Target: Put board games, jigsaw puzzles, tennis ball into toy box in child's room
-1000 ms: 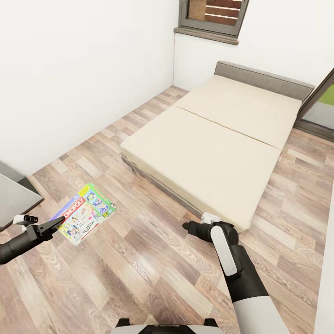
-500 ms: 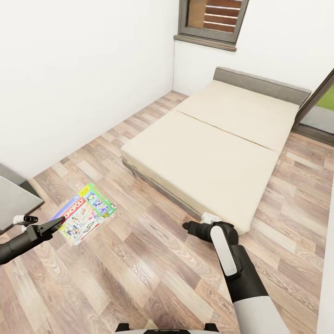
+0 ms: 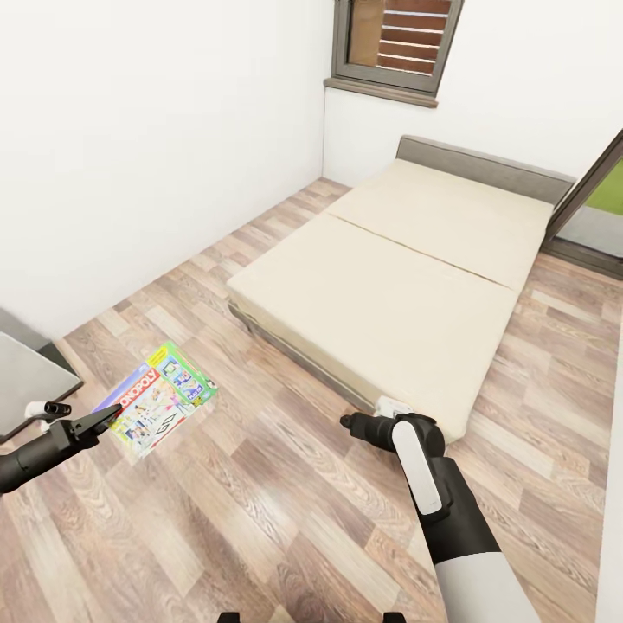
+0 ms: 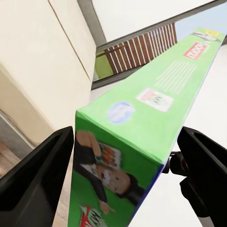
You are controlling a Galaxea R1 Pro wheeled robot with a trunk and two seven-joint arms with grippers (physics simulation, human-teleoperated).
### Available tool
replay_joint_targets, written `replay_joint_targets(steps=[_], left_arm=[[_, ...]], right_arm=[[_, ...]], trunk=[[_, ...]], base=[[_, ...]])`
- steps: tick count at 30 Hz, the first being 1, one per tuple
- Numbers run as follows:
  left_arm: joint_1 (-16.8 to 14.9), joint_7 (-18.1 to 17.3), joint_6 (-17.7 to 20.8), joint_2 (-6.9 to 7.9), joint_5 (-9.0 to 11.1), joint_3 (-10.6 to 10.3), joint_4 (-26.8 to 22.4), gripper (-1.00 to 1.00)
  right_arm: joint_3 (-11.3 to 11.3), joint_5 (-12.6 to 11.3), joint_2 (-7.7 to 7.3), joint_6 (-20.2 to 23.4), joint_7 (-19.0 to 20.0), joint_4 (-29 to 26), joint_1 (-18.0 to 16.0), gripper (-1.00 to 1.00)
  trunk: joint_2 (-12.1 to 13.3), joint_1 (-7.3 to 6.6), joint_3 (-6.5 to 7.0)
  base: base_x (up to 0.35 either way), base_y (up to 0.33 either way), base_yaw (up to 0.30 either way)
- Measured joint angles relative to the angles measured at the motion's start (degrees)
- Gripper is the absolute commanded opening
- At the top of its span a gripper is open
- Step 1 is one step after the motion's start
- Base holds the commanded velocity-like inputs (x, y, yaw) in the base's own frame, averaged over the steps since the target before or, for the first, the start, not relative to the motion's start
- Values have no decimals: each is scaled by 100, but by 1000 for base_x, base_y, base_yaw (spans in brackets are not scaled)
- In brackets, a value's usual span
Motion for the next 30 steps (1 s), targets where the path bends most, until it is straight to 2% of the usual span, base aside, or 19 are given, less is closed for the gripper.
replay_joint_targets(steps=[30], left_arm=[[0,0,0,-1,5,-1,0,-100]], right_arm=[[-4,0,-3,0,2,0,-1,100]], trunk=[[0,0,285]], base=[[0,0,0]])
